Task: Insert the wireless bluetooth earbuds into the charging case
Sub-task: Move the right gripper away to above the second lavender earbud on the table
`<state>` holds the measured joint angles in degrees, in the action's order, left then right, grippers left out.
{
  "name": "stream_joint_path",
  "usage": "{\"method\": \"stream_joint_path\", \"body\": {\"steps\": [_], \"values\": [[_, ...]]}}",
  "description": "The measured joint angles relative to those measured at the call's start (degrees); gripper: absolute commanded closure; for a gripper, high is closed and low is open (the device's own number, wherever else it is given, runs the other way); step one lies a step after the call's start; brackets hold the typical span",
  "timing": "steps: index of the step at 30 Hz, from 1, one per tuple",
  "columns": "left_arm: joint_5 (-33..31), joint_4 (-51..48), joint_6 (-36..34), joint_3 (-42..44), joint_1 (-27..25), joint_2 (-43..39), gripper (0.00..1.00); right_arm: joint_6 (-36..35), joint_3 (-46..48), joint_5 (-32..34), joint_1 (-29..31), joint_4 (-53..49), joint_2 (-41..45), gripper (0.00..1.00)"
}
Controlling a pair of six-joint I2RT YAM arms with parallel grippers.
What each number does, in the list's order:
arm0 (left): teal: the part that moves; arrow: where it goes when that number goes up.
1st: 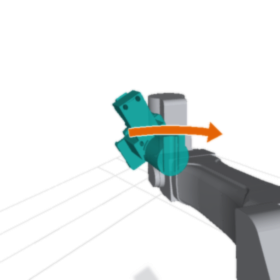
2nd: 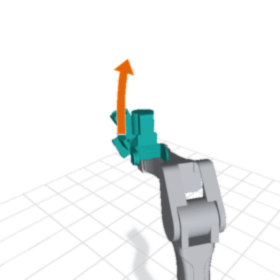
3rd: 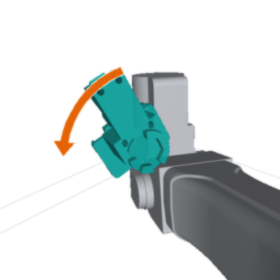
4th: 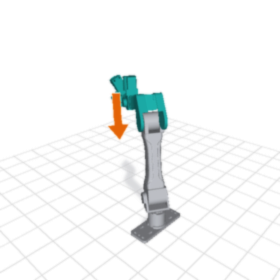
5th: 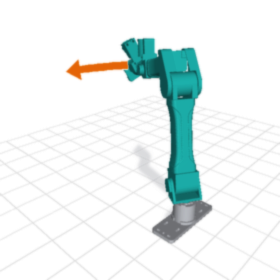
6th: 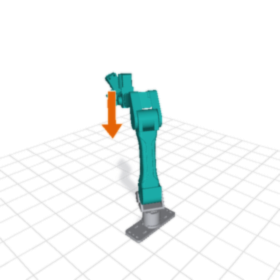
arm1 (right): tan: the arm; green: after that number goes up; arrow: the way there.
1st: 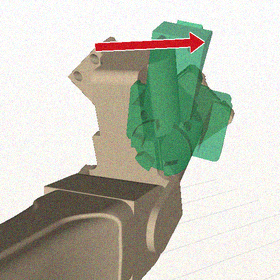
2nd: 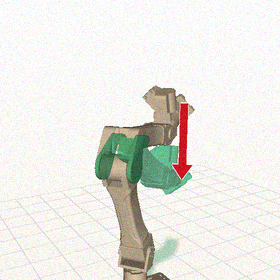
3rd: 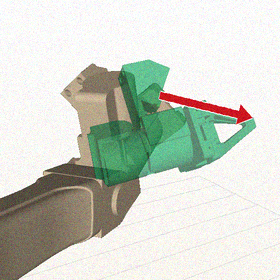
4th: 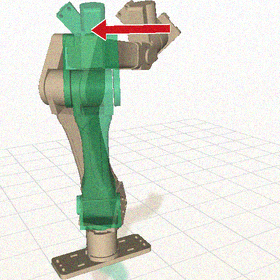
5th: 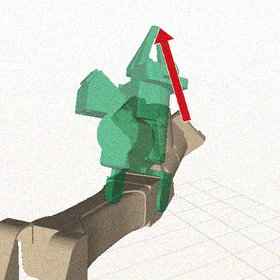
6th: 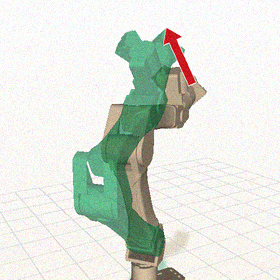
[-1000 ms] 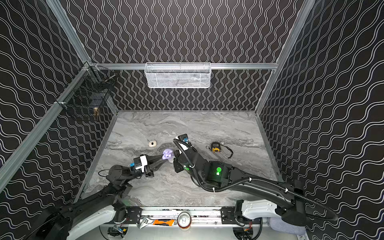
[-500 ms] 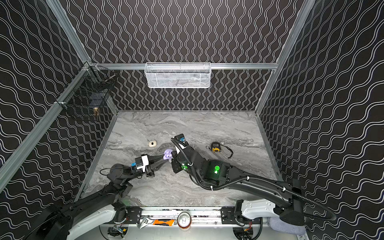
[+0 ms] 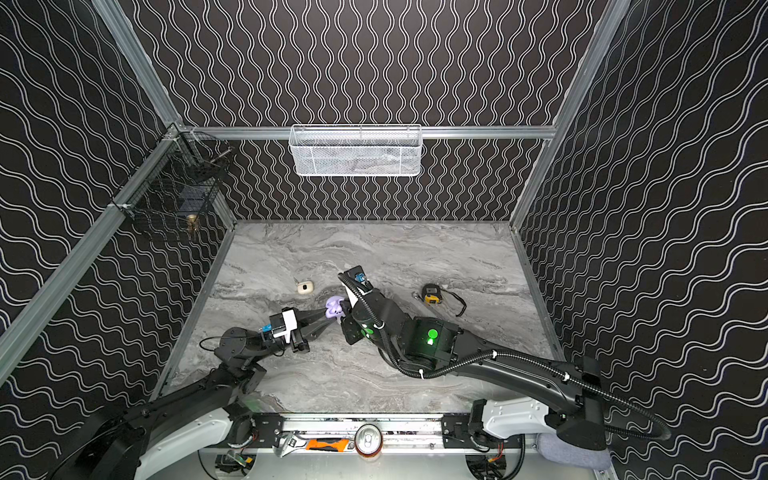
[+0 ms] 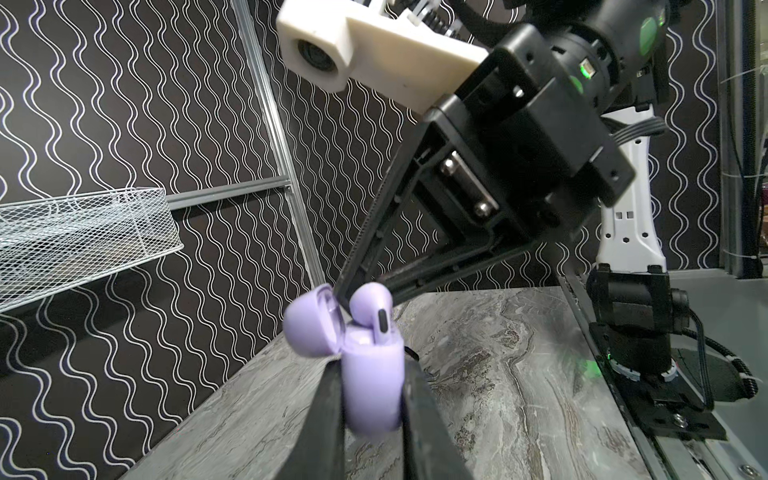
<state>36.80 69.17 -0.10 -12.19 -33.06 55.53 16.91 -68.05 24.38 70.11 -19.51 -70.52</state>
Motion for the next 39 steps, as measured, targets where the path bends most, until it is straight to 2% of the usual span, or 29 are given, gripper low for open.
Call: {"method": "stream_joint_path", "body": {"steps": [3,9,18,20,22,25,27,30,36,39], "values": [[2.29,2.01,0.02,-0.22,-0.02,2.12,1.0,-2.97,1.05,-0.98,0.0,0.28,1.68,0.72],[6.08,2.89,0.22,-0.63,-0.17,5.09,1.0,-9.07,2.23,-5.64,0.28,2.45,4.33,0.68],[6.19,3.21,0.68,-0.13,0.17,6.34,1.0,-9.66,-0.37,-1.79,-0.09,0.22,6.62,0.55],[5.62,4.98,2.16,0.55,1.38,7.98,1.0,-8.13,0.59,-0.11,-0.52,0.26,8.17,0.52],[4.44,7.87,4.72,1.22,3.65,10.43,1.0,-5.97,3.08,0.68,-3.41,0.55,10.36,0.48],[3.54,11.76,8.44,1.79,6.75,14.43,1.0,-2.23,6.58,-0.22,-12.02,-0.42,12.66,0.46],[2.64,13.07,10.12,1.7,7.17,15.3,1.0,0.63,8.13,-1.99,-17.94,-2.05,12.61,0.4],[2.36,15.23,10.93,2.12,7.28,14.58,1.0,5.01,12.17,-5.4,-23.54,-4.24,10.82,0.4],[1.36,15.69,11.3,2.45,7.39,13.27,1.0,12.48,26.88,-14.16,-24.94,-3.45,7.67,0.35],[1.2,15.89,11.32,2.49,7.39,13.46,1.0,14.38,29.4,-16.17,-25.11,-2.29,4.15,0.31]]}}
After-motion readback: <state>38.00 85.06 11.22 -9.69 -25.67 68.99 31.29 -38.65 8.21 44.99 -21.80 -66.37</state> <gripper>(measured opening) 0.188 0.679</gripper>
